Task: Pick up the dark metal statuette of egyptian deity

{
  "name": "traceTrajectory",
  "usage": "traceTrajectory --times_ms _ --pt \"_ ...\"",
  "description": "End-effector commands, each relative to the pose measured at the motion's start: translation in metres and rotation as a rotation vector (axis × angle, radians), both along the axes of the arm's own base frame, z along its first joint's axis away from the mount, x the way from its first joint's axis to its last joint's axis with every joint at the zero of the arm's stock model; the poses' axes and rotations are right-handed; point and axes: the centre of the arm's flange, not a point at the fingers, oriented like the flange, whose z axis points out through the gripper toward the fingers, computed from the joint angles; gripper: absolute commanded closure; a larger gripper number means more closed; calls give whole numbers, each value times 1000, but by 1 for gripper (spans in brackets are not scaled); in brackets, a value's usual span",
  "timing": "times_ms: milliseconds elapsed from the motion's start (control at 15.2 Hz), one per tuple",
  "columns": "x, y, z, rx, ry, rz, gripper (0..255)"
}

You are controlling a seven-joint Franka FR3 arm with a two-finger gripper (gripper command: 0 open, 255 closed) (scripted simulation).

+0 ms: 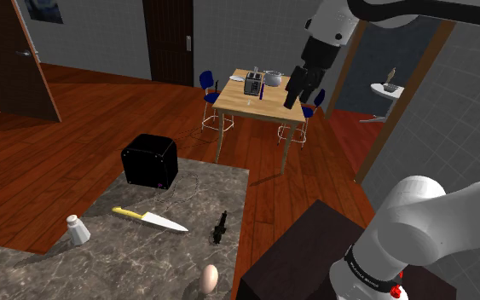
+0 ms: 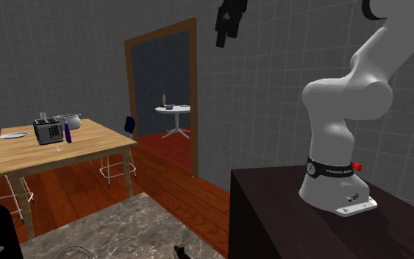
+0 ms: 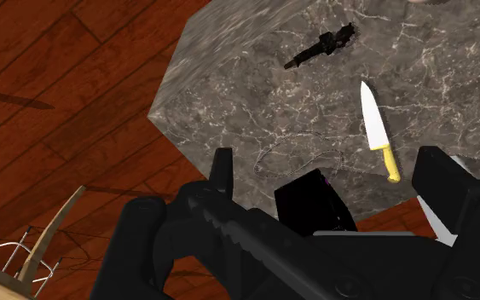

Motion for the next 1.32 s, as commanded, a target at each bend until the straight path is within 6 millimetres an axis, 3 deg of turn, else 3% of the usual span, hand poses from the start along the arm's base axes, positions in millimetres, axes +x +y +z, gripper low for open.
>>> traceTrajectory --times_ms 0,1254 --pt "0 0 0 0 0 0 0" --pt "59 92 -230 -17 96 -324 0"
